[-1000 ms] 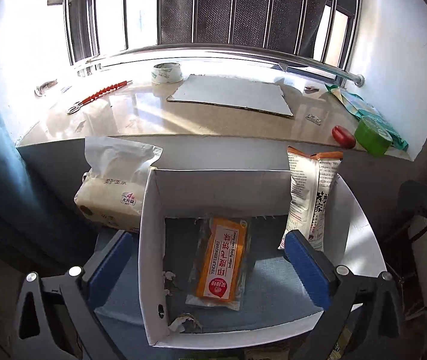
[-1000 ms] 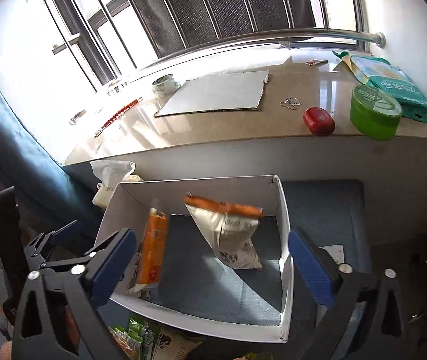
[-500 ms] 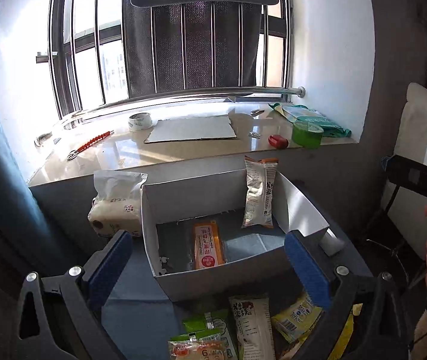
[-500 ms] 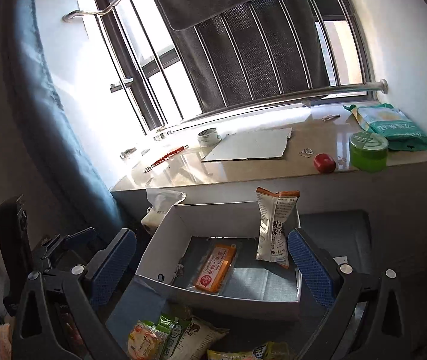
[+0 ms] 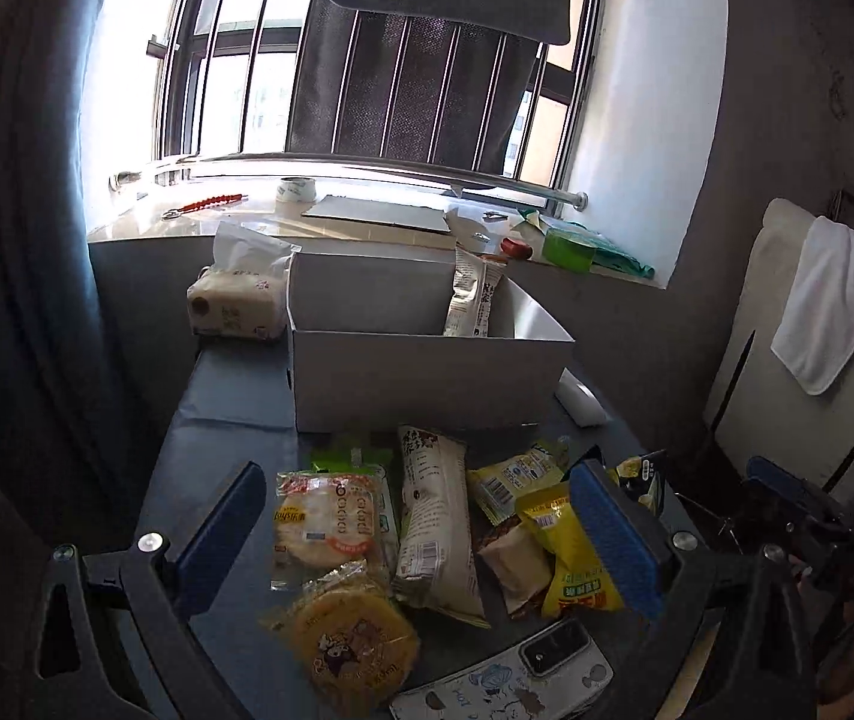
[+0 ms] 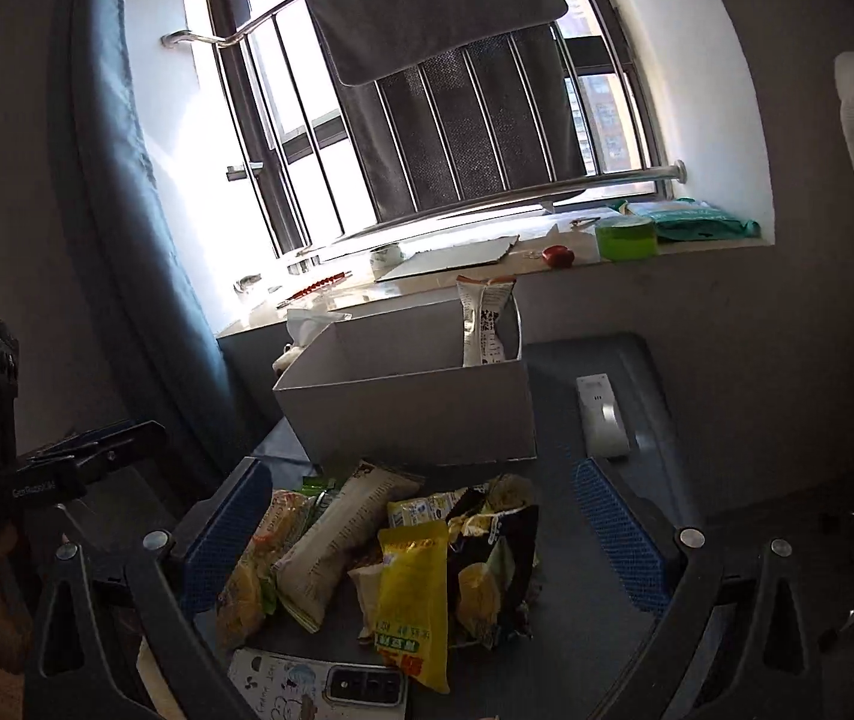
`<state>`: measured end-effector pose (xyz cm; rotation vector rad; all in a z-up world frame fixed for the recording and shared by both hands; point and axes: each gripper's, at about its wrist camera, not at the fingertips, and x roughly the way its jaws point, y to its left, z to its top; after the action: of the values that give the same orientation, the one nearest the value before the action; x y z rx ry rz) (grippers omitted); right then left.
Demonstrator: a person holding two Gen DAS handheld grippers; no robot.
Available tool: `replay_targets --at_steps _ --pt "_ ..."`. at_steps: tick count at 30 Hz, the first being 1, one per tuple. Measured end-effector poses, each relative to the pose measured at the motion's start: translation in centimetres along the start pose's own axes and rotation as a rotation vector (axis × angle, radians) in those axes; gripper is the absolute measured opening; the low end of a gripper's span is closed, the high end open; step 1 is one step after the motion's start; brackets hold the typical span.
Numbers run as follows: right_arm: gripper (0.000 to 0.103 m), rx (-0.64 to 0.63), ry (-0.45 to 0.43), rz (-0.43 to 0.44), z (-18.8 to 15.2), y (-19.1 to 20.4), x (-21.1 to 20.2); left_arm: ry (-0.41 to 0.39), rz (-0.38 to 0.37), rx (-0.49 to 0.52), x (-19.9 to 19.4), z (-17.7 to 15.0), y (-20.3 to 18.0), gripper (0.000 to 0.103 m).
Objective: Organize snacks
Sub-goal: 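Lower the orange bread packet into the white box and open the left gripper, then grasp the round cookie packet with left gripper while right gripper grasps yellow packet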
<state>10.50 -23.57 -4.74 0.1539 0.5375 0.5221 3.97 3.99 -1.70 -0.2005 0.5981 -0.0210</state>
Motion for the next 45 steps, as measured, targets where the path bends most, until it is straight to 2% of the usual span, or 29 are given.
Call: replay_targets --at_steps 4,7,10,15,20,25,27,28,32,36,41,45 --pt "0.103 -0.046 0.091 -0.018 -4.1 0.9 0.9 0.035 -0.011 -0.036 -0.5 -2.4 0.7 0.103" --pt "0.103 -0.064 0.137 0.005 -5.8 1.4 1.6 0.028 0.012 -0.043 -1.0 -3.0 1.2 0.103" --pt "0.103 -0.068 0.147 0.006 -6.3 1.7 2.5 0.024 0.025 -0.049 -1.3 -3.2 1.7 0.103" --pt "0.103 -0.088 0.214 0.061 -6.7 2.2 5.7 0.03 0.04 -0.055 -1.3 -3.3 2.4 0.103" --pt "0.103 -0.07 0.322 0.001 -7.6 1.4 9.4 0.045 0.062 -0.066 -1.1 -4.1 3.6 0.103" --pt "0.102 -0.14 0.347 -0.021 -8.0 2.2 10.9 0.091 0.065 -0.075 -0.3 -5.4 4.7 0.103" --pt "0.072 -0.176 0.336 -0.08 -7.9 2.6 10.7 0.116 0.065 -0.066 0.3 -6.2 4.9 0.103" --pt "0.035 -0.177 0.341 -0.069 -7.8 2.6 10.6 0.129 0.059 -0.062 0.6 -6.6 4.9 0.103" --pt "0.029 -0.157 0.33 -0.042 -7.5 1.9 9.7 0.184 0.043 -0.043 2.4 -8.0 4.8 0.103" --pt "0.029 -0.122 0.291 0.008 -6.3 1.6 8.1 0.23 0.043 -0.022 4.6 -8.8 4.4 0.103" --pt "0.029 -0.113 0.223 0.055 -4.3 2.1 6.1 0.29 0.089 0.039 7.4 -9.5 4.0 0.103" --pt "0.029 -0.108 0.193 0.074 -3.5 2.3 4.7 0.327 0.086 0.038 9.1 -10.0 3.9 0.103"
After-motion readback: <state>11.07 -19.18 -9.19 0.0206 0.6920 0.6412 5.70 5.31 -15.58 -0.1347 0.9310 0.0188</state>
